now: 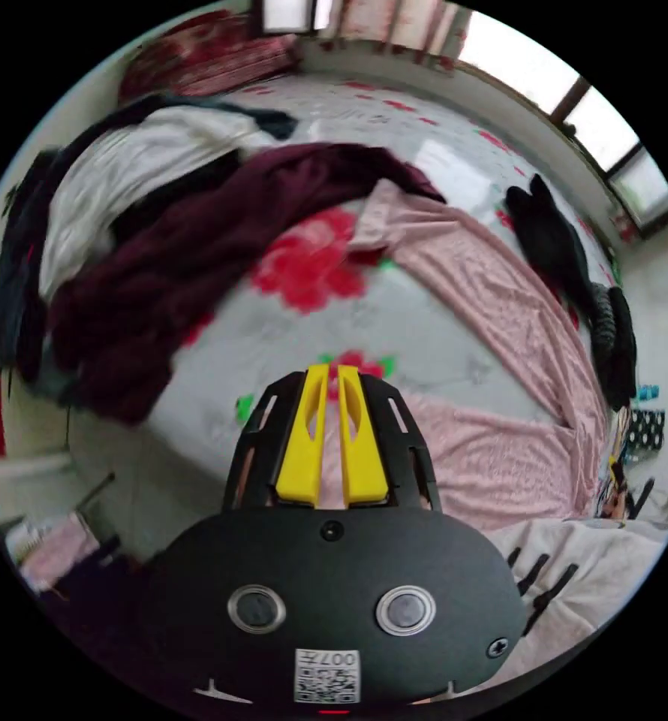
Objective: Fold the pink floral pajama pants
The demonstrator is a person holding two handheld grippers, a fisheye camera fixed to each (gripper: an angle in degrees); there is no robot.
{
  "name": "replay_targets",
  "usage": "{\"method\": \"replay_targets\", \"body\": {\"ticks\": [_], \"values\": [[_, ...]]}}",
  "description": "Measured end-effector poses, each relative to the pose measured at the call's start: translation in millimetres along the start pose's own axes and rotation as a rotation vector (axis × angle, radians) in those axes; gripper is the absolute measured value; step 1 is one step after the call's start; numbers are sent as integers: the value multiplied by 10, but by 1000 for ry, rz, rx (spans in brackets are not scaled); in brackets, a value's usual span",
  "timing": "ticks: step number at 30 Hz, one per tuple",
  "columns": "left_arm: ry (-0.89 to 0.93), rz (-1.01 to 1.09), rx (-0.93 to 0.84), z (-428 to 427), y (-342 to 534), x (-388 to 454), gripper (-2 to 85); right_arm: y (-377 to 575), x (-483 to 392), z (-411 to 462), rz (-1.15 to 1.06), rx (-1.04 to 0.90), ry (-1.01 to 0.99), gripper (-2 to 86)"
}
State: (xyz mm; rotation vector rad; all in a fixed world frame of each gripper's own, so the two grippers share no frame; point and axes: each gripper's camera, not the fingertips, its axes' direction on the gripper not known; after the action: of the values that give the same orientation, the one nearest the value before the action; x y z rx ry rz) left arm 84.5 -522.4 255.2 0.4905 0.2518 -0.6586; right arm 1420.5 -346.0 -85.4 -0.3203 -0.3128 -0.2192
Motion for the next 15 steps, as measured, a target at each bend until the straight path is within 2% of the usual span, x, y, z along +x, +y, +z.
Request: {"method": "replay_targets", "body": {"ticks": [2, 6, 11, 15], "values": [[4, -145, -12, -105, 385, -391, 28, 359, 297, -221, 120, 9, 13, 44], [188, -372, -2, -223, 1031, -1021, 78, 1093, 875, -557, 364, 0, -9, 62], [307, -384, -4, -198, 1327, -1129, 105, 1588, 1103, -716, 452, -15, -87, 75], [378, -353, 43, -312, 1371, -1175, 91, 1778, 1152, -869, 459, 15, -149, 80]]}}
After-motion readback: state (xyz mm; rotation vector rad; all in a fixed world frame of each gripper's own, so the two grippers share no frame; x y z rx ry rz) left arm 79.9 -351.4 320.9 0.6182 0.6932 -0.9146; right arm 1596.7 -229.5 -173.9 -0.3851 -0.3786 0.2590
